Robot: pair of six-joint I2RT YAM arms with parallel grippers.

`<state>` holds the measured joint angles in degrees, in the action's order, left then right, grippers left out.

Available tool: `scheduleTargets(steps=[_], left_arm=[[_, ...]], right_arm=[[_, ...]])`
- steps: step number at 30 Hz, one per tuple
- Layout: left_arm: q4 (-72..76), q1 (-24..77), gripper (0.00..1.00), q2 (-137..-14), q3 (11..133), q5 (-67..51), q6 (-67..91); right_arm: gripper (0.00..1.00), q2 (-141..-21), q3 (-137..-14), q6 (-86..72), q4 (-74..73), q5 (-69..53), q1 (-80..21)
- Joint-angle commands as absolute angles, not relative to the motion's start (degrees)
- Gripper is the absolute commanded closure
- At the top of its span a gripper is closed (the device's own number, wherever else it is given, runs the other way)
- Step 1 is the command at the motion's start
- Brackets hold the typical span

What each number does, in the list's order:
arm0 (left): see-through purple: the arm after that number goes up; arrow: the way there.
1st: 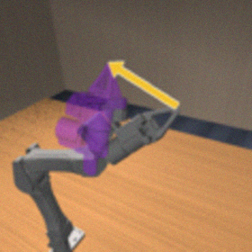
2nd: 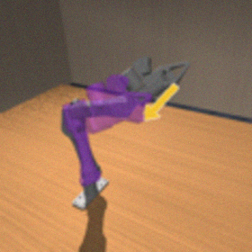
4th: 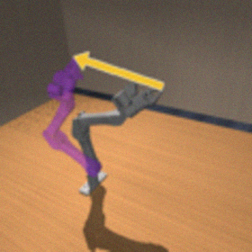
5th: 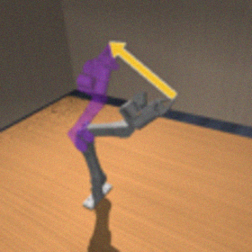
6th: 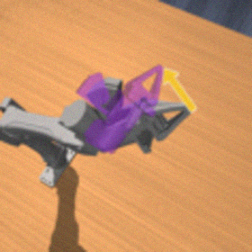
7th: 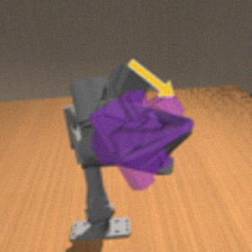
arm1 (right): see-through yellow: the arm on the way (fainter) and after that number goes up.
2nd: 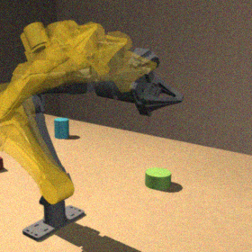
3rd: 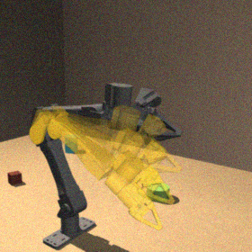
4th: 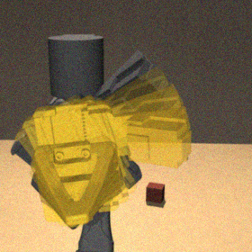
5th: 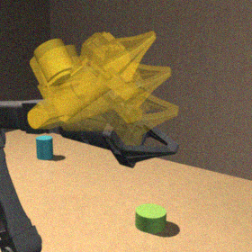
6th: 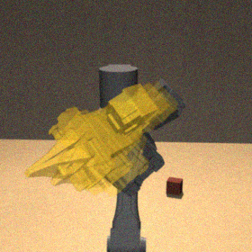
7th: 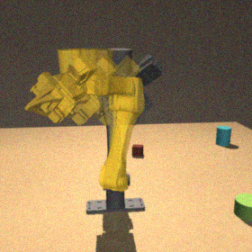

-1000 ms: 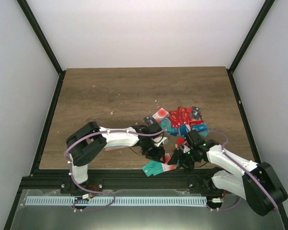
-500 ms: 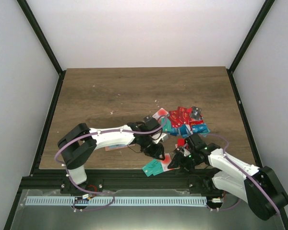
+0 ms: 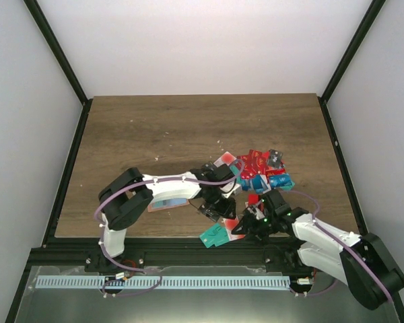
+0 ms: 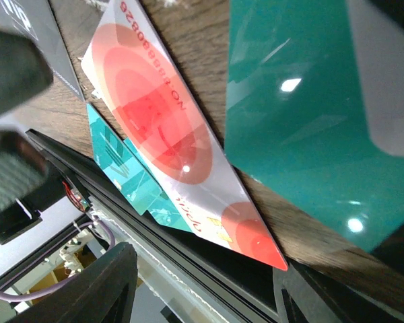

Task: Put the credit cards into the card holder
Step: Pick up the credit card from the center of the board.

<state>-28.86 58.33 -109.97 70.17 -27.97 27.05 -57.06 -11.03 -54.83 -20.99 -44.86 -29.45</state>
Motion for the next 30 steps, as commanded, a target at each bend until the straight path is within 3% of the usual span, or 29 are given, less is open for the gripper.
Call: scheduleTargets(steps=[1, 19, 26, 30], left_arm=[[-29.57, 57.58, 0.66, -114.14, 74.13, -24.05, 24.54], [-27.51, 60.08, 0.66, -116.72, 69.69, -33.21, 23.78], [-22.95, 60.22, 0.66, -115.67, 65.8, -33.58, 27.72], [-21.76, 60.27, 0.66, -116.18, 65.97, -33.5, 28.79]], right_arm=[[0.43, -57.98, -8.83, -57.63, -20.89, -43.16, -30.07], [0.43, -52.65, -6.78, -59.21, -19.62, -40.96, -29.97], [0.48, -54.18, -5.5, -58.63, -15.6, -42.62, -29.97], [0.58, -55.5, -5.44, -58.04, -14.45, -43.31, -30.04]])
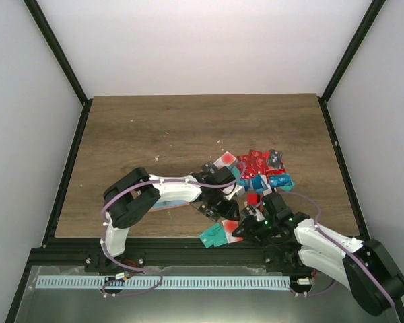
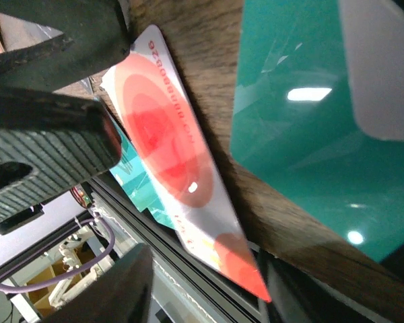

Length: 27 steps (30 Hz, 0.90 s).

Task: Put the credit cards into the card holder
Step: Pick up the credit card from the center of the board.

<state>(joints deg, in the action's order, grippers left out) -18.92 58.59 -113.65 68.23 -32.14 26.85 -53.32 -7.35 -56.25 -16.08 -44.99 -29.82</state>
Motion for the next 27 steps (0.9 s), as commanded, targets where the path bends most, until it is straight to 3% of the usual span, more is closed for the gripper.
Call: scheduleTargets(steps=[1, 9, 17, 27], left_arm=[[-21.4, 60.21, 0.66, -116.29, 66.08, -33.48, 29.01], [-20.01, 60.05, 0.66, -116.24, 65.91, -33.4, 30.05], [-23.35, 57.38, 0.66, -111.37, 69.43, -29.98, 32.15], [-34.17, 48.7, 0.6, -97.47, 72.25, -21.8, 31.37]], right_arm=[[0.61, -55.62, -5.49, -57.92, -14.55, -43.33, -29.98], [0.88, -52.92, -7.22, -57.38, -18.64, -41.53, -29.97], [0.99, -50.25, -13.39, -54.49, -26.52, -38.43, -29.99], [0.99, -52.56, -25.61, -49.27, -26.28, -38.22, -29.88]])
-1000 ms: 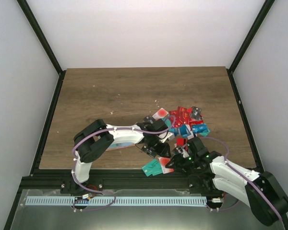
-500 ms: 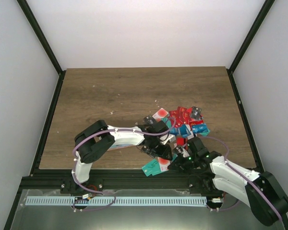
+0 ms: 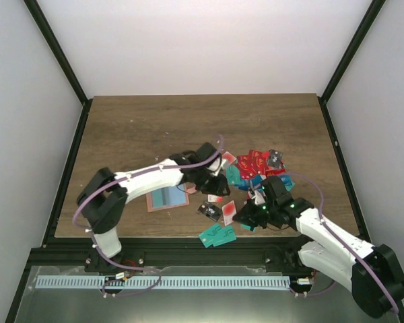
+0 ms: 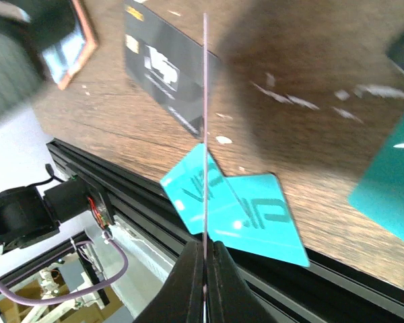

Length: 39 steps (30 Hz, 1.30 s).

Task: Put the credit cards into the card holder
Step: Pick up the credit card from the center of the board.

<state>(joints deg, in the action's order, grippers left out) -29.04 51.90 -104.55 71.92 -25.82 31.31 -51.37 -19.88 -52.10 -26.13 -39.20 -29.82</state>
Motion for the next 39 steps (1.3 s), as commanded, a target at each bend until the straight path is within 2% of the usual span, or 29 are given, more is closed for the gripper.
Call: scheduleTargets(steps=[1, 4, 8, 17, 27, 30, 39], left_arm=[[-34.54, 47.55, 0.59, -95.52, 71.46, -21.52, 31.62], [-34.77, 43.3, 0.5, -89.21, 67.46, -21.34, 32.32], [-33.7, 36.29, 0.45, -79.9, 61.76, -23.26, 33.1], [-21.32, 23.27, 0.42, -63.64, 52.48, -39.67, 38.89], [3.98, 21.62, 0.42, -60.81, 47.96, -52.68, 53.55], [7.44, 21.63, 0.44, -62.07, 48.02, -53.98, 55.14], [12.46, 22.43, 0.6, -65.65, 48.96, -54.27, 57.12]], right_arm=[[0.99, -53.23, -26.83, -49.04, -25.17, -38.6, -29.88], [0.99, -55.01, -29.84, -49.2, -20.62, -40.3, -29.88], [0.99, -57.15, -33.02, -50.88, -11.95, -42.56, -29.89], [0.99, -62.6, -38.29, -58.13, 10.51, -46.99, -29.88], [0.99, -67.43, -42.06, -66.94, 29.97, -53.11, -29.88], [0.99, -68.77, -42.87, -68.82, 32.93, -54.38, -29.88], [0.99, -70.9, -44.01, -70.91, 37.17, -56.5, -29.88]])
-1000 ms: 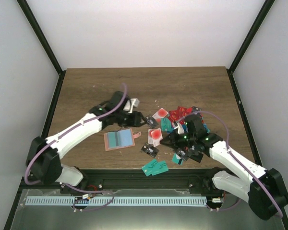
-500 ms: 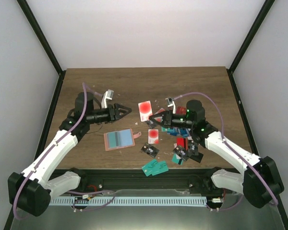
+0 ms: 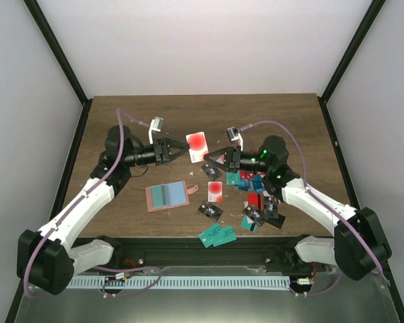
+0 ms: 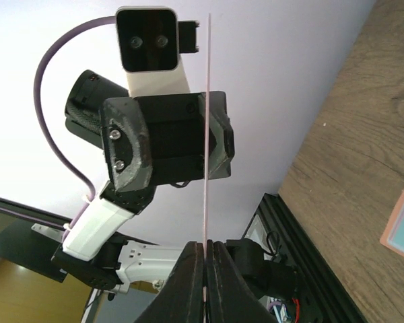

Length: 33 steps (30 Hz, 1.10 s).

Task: Put the credit cards into the card holder
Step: Pick up the credit card from the center of the board, then insert the credit card into the card holder.

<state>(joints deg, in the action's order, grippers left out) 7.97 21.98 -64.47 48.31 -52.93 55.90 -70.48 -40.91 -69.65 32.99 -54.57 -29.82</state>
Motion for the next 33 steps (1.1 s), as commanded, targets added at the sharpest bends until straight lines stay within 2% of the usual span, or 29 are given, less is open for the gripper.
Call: scheduleTargets(steps=[1, 9, 13, 14, 16, 18, 21, 25, 33], left_arm=[[12.48, 22.48, 0.63, -65.95, 49.08, -54.23, 57.06], [13.23, 23.11, 0.96, -67.81, 49.71, -54.75, 56.73], [11.97, 23.09, 0.96, -67.98, 50.01, -54.73, 55.3], [9.99, 23.05, 0.96, -67.94, 50.58, -54.24, 53.79], [-0.15, 22.01, 0.96, -67.93, 52.79, -51.68, 48.26], [-13.19, 20.29, 0.96, -67.41, 54.61, -48.39, 42.19], [-26.58, 16.76, 0.96, -65.75, 54.63, -43.47, 35.11], [-36.52, 10.88, 0.96, -63.28, 49.68, -41.23, 31.02], [-38.55, 6.2, 0.96, -62.42, 39.52, -42.89, 30.88]], right_arm=[[0.99, -70.97, -44.01, -71.05, 37.46, -56.59, -29.88], [0.99, -72.83, -44.56, -71.41, 38.21, -57.51, -29.89], [0.97, -74.1, -44.86, -71.32, 37.97, -58.18, -29.88], [0.91, -74.61, -45.42, -70.9, 36.53, -58.39, -29.88], [0.7, -75.97, -47.69, -67.64, 29.92, -59.01, -29.84], [0.6, -77.56, -50.73, -62.05, 20.2, -58.81, -29.94], [0.59, -80.29, -55.05, -51.72, 7.31, -57.26, -30.12], [0.59, -83.51, -56.57, -47.71, 1.9, -56.85, -30.62], [0.63, -92.96, -62.77, -42.0, -6.17, -51.84, -35.52]])
